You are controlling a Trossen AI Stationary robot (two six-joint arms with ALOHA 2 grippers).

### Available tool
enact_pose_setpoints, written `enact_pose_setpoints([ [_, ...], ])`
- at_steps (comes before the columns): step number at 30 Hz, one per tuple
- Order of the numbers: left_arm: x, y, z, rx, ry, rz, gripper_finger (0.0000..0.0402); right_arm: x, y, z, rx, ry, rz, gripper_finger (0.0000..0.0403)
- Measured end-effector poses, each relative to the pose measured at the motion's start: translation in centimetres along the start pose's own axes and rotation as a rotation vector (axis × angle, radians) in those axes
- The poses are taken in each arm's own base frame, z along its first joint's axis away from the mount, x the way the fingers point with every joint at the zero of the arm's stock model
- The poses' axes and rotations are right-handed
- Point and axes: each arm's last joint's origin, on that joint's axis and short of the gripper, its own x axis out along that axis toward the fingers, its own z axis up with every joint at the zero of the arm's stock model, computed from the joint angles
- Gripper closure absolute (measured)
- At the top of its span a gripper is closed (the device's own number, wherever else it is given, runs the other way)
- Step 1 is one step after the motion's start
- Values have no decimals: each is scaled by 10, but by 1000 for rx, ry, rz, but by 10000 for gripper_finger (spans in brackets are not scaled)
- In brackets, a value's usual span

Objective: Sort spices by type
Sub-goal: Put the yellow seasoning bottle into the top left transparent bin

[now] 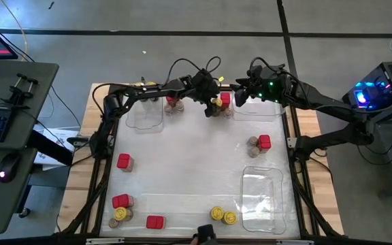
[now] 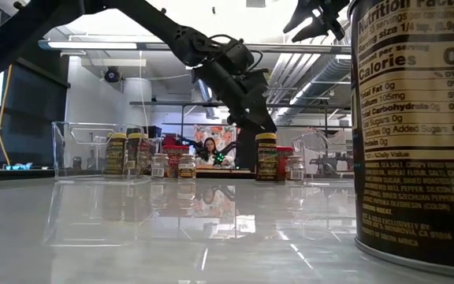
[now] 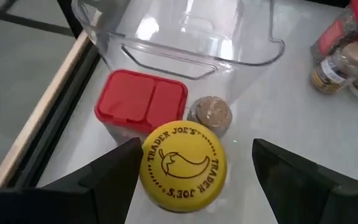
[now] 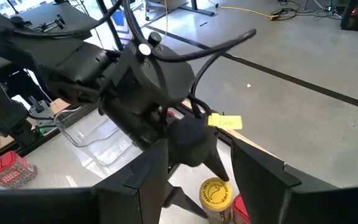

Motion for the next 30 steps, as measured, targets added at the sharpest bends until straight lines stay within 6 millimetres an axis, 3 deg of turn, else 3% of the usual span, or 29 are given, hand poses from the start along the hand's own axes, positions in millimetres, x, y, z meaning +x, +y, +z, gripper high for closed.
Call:
enact_pose_setpoints([
  [12,3,1,0,120,-8,57,108,0,0,0,1,0,0,231],
  [30,16,-2,-13,71,6,3,108,0,0,0,2,2,3,231],
])
